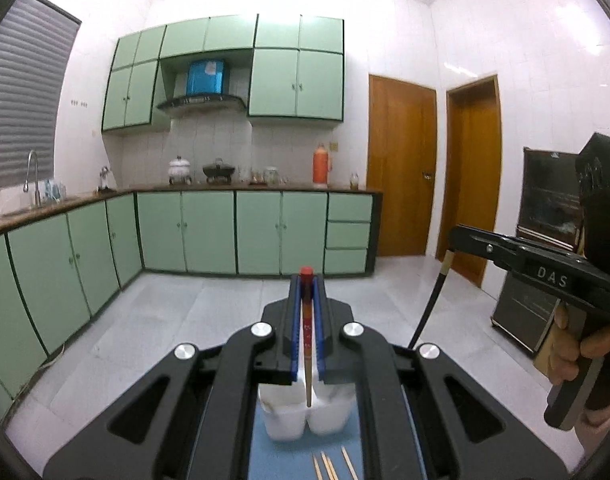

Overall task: Organize utensils
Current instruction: 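Lift both chopsticks into the white holder and open both tools, then move both tools back down over the remaining chopsticks on the mat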

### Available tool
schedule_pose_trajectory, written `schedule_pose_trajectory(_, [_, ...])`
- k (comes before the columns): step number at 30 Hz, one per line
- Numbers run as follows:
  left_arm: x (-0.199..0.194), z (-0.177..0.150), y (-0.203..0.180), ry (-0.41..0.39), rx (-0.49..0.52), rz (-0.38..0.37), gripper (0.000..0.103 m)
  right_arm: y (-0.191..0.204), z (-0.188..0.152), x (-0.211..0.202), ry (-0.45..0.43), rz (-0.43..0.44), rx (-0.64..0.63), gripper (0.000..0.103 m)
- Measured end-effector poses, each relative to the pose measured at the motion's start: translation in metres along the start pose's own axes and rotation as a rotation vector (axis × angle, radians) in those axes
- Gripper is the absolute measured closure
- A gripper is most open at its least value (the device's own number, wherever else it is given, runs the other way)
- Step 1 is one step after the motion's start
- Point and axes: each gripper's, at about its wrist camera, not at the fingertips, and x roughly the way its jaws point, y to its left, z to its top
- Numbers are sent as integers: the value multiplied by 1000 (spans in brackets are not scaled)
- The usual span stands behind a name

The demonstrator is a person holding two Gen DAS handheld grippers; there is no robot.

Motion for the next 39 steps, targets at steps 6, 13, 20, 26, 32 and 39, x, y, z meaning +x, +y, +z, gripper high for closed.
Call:
schedule_pose_trajectory(6, [64, -4, 1, 44, -3, 21, 98, -14, -5, 64, 14, -30, 22, 97])
schedule_pose_trajectory(13, [107, -33, 8, 121, -10, 32, 98, -20, -52, 110, 101, -41, 26, 97])
schedule_pose_trajectory(20, [125, -62, 17, 195, -6, 35, 97, -27, -79, 115, 161, -29, 56, 97])
schedule_pose_trajectory(26, [113, -66, 23, 188, -19, 20, 72, -30, -85, 103, 161, -30, 69, 93])
schedule_pose_trajectory(32, [77, -63, 24, 124, -39, 19, 44, -28, -81, 66, 89, -54, 90, 62])
schedule_pose_trajectory(39, [24, -84, 24, 81, -82, 22, 20, -14, -116, 2, 26, -115, 107, 22])
